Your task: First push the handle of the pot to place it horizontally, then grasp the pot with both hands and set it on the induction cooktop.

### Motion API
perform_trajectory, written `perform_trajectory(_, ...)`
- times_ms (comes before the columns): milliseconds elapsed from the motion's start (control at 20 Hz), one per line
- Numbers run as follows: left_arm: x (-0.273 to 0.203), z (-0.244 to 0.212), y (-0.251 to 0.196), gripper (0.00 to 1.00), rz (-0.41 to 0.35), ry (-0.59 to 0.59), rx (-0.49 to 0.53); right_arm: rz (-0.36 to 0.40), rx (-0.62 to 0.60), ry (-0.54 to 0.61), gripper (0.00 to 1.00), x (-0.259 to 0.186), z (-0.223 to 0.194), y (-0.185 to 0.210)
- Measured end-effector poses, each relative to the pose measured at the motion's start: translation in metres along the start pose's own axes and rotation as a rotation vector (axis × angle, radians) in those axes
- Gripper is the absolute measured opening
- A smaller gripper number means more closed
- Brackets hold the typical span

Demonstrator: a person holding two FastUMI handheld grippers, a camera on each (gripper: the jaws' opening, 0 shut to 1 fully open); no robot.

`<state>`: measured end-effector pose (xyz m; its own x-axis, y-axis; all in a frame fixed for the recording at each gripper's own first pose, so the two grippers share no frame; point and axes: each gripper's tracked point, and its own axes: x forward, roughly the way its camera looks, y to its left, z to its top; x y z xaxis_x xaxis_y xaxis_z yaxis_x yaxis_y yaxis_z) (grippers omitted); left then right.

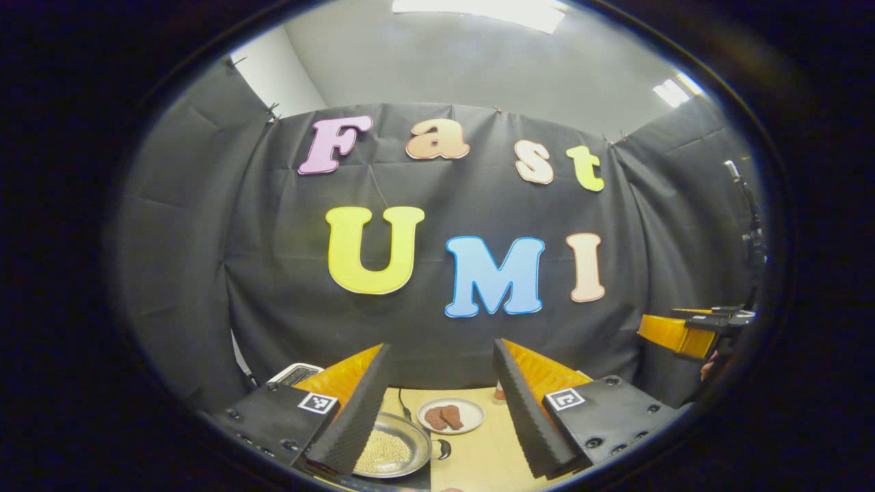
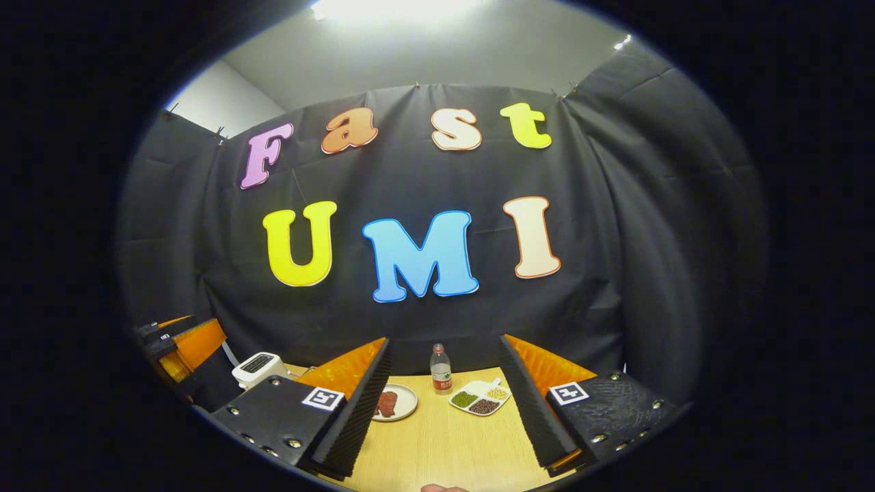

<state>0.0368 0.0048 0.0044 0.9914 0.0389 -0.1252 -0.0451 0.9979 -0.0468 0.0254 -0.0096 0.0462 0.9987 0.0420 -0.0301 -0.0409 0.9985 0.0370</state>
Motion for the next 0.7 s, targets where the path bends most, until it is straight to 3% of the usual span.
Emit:
perform_trajectory(550, -0.007, 0.002, 0.005, 0.91, -0.008, 0.001, 0.014, 0.016, -0.011, 0.008, 0.94, 0.001, -0.008, 0.010)
perform_trajectory(650, -0.004, 0.001, 0.010, 0.95, -0.017, 0.000, 0.019, 0.004, -0.010, -0.001, 0.94, 0.000, -0.006, 0.013)
perform_trajectory(700, -0.004, -0.001, 0.013, 0.91, -0.023, -0.001, 0.019, -0.005, -0.012, -0.007, 0.94, 0.000, -0.007, 0.014)
